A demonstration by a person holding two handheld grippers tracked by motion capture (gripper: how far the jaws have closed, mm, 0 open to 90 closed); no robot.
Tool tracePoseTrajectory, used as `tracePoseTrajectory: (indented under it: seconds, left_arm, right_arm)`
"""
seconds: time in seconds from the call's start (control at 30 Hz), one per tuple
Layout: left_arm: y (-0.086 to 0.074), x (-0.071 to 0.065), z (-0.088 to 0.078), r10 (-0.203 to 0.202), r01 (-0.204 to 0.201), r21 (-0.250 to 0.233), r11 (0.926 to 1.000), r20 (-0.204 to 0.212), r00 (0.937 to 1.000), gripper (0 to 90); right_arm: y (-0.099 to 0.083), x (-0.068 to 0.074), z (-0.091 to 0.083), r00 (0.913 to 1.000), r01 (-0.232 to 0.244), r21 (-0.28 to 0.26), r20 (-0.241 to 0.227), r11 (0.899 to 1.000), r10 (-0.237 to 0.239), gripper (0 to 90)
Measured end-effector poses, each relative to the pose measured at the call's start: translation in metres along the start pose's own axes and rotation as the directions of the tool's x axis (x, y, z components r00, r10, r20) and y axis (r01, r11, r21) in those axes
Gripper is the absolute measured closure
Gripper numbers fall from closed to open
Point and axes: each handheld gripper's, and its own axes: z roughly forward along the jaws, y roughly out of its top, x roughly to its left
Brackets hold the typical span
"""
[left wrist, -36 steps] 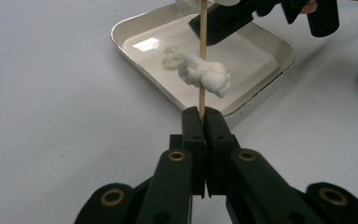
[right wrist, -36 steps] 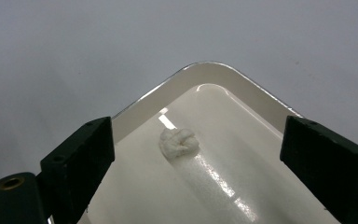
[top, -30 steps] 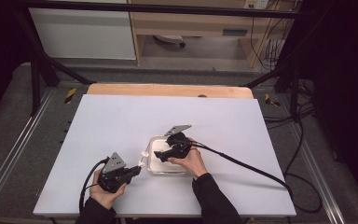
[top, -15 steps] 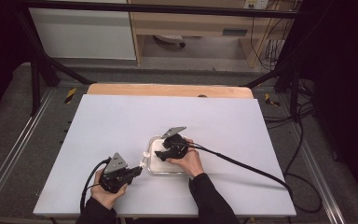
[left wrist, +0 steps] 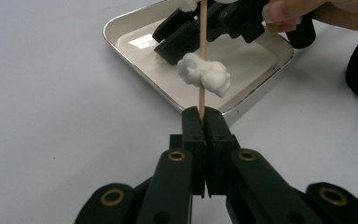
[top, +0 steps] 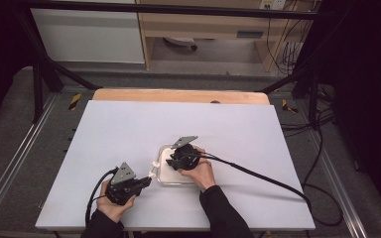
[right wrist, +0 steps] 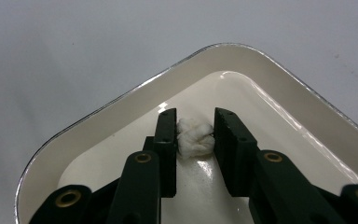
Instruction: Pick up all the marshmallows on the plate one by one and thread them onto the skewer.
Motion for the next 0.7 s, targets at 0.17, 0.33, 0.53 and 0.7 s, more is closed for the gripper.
tracePoseTrajectory:
  seconds: [0.17,0.33,0.53,0.7]
  left_arm:
    - [0.000,0.000,0.000,-0.001,0.001,-0.002,1.0000,0.000,1.0000,88.7]
    - [0.000,-0.002,-0.001,0.003,-0.003,-0.004,1.0000,0.001,1.0000,88.8]
    - [0.000,-0.003,0.000,0.009,-0.009,-0.006,0.9999,0.004,1.0000,88.8]
    - [0.001,-0.005,0.000,0.014,-0.014,-0.006,0.9999,0.013,0.9998,88.8]
  right_arm:
    - [0.003,0.000,-0.007,0.9995,-0.029,-0.025,-0.017,0.999,0.028,73.1]
    - [0.010,0.002,-0.027,0.9977,-0.052,-0.080,-0.048,0.995,0.049,73.2]
    - [0.011,-0.003,-0.055,0.9938,-0.088,-0.140,-0.080,0.986,0.077,73.4]
    - [0.006,-0.006,-0.077,0.9905,-0.108,-0.188,-0.104,0.976,0.089,73.3]
